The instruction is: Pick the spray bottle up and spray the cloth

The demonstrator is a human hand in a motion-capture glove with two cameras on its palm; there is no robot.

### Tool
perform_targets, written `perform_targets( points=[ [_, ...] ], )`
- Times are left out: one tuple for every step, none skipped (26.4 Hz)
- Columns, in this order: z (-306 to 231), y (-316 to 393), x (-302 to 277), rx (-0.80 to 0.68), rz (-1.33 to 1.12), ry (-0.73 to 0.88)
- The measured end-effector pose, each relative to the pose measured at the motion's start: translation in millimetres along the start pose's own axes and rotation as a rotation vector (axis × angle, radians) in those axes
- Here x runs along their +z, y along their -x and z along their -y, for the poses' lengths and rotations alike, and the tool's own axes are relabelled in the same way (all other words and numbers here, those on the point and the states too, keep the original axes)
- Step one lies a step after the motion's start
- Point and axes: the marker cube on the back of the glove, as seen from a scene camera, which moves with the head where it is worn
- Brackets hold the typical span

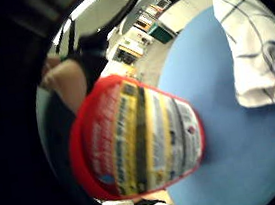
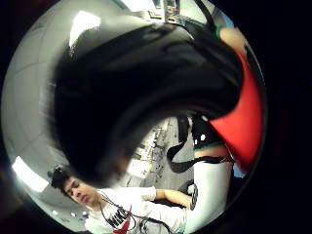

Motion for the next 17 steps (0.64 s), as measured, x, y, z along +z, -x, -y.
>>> perform_targets(
  points=[
    [-3.1,-2.9,3.5,0.005,-0.017,0.017],
    [-6.4,-5.6,4.9,0.005,-0.038,0.029],
    [-9.9,-7.9,4.0,0.001,-0.067,0.038],
    [-13.4,-9.9,0.9,-0.005,-0.107,0.046],
    [-17.0,-11.6,-4.2,-0.012,-0.159,0.054],
    [-20.6,-13.1,-10.9,-0.018,-0.220,0.064],
    [-24.3,-14.8,-18.8,-0.023,-0.286,0.075],
    [-28.3,-16.7,-27.8,-0.024,-0.353,0.086],
    [-32.8,-18.8,-37.4,-0.023,-0.418,0.098],
    [-37.7,-21.2,-47.3,-0.019,-0.479,0.109],
    [-43.0,-23.8,-57.1,-0.013,-0.535,0.118],
    [-48.6,-26.7,-66.6,-0.006,-0.586,0.125],
    [-54.4,-29.7,-75.6,0.000,-0.636,0.130],
    [-60.2,-32.9,-83.9,0.005,-0.684,0.134],
    [-65.7,-35.9,-91.2,0.007,-0.730,0.136],
    [-70.0,-38.3,-96.8,0.009,-0.766,0.137],
    [-72.4,-39.7,-99.8,0.010,-0.787,0.138]
  ],
)
